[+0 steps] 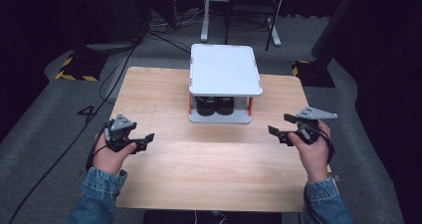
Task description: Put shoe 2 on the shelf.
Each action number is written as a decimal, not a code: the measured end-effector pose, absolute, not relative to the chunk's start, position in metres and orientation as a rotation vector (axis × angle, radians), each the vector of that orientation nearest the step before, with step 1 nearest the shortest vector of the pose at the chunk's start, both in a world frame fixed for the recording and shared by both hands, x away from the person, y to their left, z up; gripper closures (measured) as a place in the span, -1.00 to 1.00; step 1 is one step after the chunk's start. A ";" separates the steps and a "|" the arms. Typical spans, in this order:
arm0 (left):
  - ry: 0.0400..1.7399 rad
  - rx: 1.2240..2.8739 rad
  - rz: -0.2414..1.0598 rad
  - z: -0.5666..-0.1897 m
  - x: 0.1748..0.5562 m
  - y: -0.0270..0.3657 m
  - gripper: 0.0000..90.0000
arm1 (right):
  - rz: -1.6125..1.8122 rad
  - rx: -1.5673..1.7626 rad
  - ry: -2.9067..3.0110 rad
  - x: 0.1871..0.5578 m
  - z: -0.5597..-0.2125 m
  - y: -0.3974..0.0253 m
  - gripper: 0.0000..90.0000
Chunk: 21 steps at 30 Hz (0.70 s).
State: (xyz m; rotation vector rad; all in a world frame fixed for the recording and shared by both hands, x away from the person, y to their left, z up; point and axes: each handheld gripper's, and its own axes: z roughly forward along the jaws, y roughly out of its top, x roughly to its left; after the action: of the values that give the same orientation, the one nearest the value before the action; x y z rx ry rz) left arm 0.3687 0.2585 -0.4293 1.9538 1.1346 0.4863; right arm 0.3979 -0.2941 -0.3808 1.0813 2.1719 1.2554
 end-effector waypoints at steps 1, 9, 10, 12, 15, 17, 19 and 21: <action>1.137 1.954 0.489 -0.429 0.369 0.261 -0.59 | 1.251 1.091 2.157 0.395 -0.379 -0.305 -0.62; 1.158 1.990 0.508 -0.431 0.369 0.271 -0.62 | 1.173 1.107 2.177 0.391 -0.380 -0.337 -0.63; 1.161 1.998 0.512 -0.432 0.369 0.272 -0.63 | 1.150 1.102 2.195 0.390 -0.381 -0.342 -0.63; 1.170 2.010 0.517 -0.435 0.369 0.275 -0.63 | 1.109 1.143 2.197 0.390 -0.388 -0.356 -0.63; 1.198 2.025 0.527 -0.440 0.370 0.281 -0.63 | 1.109 1.202 2.175 0.393 -0.399 -0.367 -0.64; 1.226 2.037 0.523 -0.446 0.372 0.285 -0.63 | 1.108 1.236 2.170 0.397 -0.409 -0.371 -0.65; 1.235 2.036 0.527 -0.449 0.372 0.286 -0.63 | 1.102 1.249 2.167 0.400 -0.415 -0.373 -0.65; 1.255 2.064 0.539 -0.454 0.373 0.288 -0.63 | 1.096 1.272 2.130 0.408 -0.431 -0.378 -0.65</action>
State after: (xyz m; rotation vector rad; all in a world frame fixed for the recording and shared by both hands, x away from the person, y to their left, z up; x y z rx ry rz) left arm 0.3734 0.2884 -0.4544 2.0644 1.2550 0.5389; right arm 0.4082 -0.3779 -0.4315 1.2720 2.1304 1.0964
